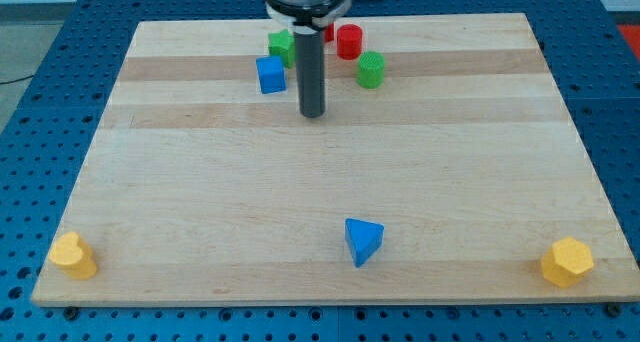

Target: Slide the blue cube a bit left

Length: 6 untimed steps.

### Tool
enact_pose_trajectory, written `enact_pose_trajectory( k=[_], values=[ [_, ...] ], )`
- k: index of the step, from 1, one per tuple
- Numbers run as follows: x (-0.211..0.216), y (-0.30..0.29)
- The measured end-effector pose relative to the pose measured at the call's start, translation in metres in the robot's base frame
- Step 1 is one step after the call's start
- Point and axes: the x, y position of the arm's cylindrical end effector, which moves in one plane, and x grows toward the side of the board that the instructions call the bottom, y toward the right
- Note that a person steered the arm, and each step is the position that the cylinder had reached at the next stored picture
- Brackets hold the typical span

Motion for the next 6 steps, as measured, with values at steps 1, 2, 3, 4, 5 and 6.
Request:
enact_pose_trajectory(
  k=[1, 2, 3, 4, 5, 6],
  values=[
    [0.0, -0.004],
    [-0.006, -0.004],
    [-0.024, -0.004],
    [-0.052, -0.001],
    [-0.074, -0.004],
    [-0.073, -0.006]
  ],
)
